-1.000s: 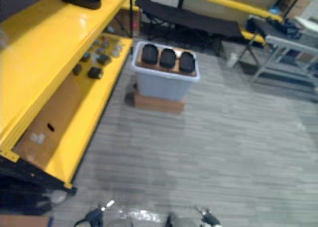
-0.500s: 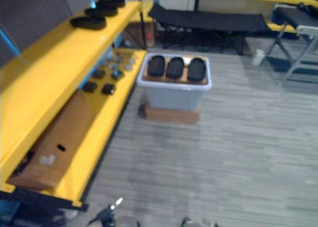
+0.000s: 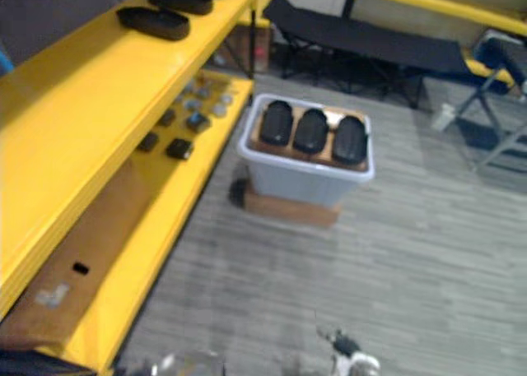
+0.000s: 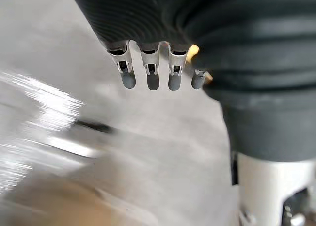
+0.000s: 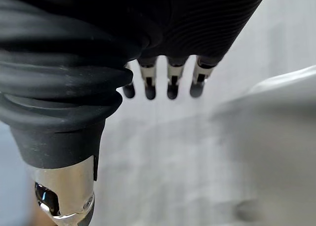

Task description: Walk over and take plastic housings, then place them on the shelf

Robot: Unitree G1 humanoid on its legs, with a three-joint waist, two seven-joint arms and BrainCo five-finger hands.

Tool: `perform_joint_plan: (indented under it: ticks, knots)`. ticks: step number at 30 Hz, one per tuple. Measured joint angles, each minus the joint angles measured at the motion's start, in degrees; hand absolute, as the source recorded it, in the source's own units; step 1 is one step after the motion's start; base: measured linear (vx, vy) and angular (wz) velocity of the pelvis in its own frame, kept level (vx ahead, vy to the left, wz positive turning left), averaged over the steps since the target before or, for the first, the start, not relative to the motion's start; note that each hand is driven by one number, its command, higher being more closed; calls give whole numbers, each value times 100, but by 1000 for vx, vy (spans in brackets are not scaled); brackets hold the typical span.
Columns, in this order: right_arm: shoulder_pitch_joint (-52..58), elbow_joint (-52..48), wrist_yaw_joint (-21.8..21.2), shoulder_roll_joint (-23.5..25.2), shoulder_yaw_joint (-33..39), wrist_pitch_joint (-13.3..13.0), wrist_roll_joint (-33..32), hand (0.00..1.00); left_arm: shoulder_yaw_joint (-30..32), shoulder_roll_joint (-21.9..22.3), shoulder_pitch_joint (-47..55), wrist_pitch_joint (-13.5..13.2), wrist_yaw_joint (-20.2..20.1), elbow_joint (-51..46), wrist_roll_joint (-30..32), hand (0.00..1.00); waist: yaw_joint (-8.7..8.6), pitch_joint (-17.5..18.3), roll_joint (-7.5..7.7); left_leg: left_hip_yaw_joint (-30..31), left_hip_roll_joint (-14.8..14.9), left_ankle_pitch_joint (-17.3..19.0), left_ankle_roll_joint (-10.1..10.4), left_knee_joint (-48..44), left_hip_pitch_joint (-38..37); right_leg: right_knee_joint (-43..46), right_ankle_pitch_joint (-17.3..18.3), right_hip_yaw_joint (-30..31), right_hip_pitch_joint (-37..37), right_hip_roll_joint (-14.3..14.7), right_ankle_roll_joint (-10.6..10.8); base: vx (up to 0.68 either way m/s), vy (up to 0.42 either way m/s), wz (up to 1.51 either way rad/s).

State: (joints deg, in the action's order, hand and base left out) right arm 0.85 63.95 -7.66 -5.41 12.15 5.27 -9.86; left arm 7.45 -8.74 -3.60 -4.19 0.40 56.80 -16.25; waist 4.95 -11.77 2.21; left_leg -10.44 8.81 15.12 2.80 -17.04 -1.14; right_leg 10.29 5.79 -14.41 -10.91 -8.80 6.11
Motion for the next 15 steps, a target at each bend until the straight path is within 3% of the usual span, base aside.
perform_joint_plan:
  ticks: [1, 3, 4, 6, 7, 8, 9, 10, 11, 12, 15]
  knots:
    - [19, -62, -26, 43, 101, 43, 76, 0, -45, 69, -198, -66, 75, -63, -192, 0, -69, 10, 40, -45, 31, 89, 145, -4, -123, -296, -417, -3, -105, 2, -20, -57, -144, -16]
    - [267, -177, -243, 191, 224, 270, 321, 0, -152, 137, -371, -71, 194, -284, -403, 0, -157, 150, 352, -84, -5, 440, 525, -109, -548, -258, -1516, 33, -77, -113, -241, 148, -287, -3]
    - [252, -204, -294, 57, 252, 304, 419, 0, -127, 335, -405, -39, 267, -259, -417, 0, -139, 163, 120, -20, 236, 497, 548, -150, -603, -39, -1445, -80, -87, 100, -286, 296, -263, 20]
    - [309, -150, -257, -58, 288, 475, 855, 0, -201, 771, -341, 220, 447, -232, -403, 0, -217, 229, -111, 175, 472, 317, 540, -164, -608, 48, -942, -281, -21, 284, -374, 322, -198, 15]
    - [291, -111, -194, -75, 274, 495, 881, 0, -193, 846, -319, 320, 483, -175, -405, 0, -211, 215, -132, 238, 482, 239, 532, -305, -567, 90, -841, -283, -16, 296, -385, 262, -205, -5]
    - [275, -13, -7, -96, 229, 467, 832, 0, -165, 930, -137, 600, 579, -26, -390, 0, -203, 204, -155, 381, 485, 24, 412, -822, -375, 94, -738, -276, 104, 312, -421, 186, -187, -6]
    - [274, 34, 174, -100, 225, 397, 833, 0, -106, 950, 142, 781, 641, 84, -385, 0, -196, 180, -197, 544, 529, -283, 426, -1548, -151, -28, -634, -269, 367, 381, -420, 149, -134, 6]
    - [266, 59, 241, -106, 220, 316, 838, 0, -54, 923, 195, 826, 709, 14, -382, 0, -183, 170, -212, 634, 579, -368, 474, -1953, 51, -162, -625, -280, 513, 380, -452, 93, -46, 11]
    - [298, 131, 298, -156, 200, 107, 847, 0, 127, 883, 207, 901, 759, 25, -387, 0, -52, 179, -254, 736, 535, -281, 548, -2456, 317, -320, -581, -265, 711, 409, -483, -23, 80, 9]
    - [238, 178, 301, -190, 126, -129, 854, 0, 342, 797, 289, 1023, 767, 39, -364, 0, -3, 183, -282, 698, 364, 66, 485, -2527, 530, -493, -558, -240, 925, 372, -470, -98, 121, -3]
    - [-46, 168, 351, -203, 124, -493, 864, 0, 804, 675, 657, 1193, 739, -15, -294, 0, 189, 160, -268, 679, -246, 292, 262, -1603, 933, -679, -474, -64, 1209, 174, -342, -411, 229, -25]
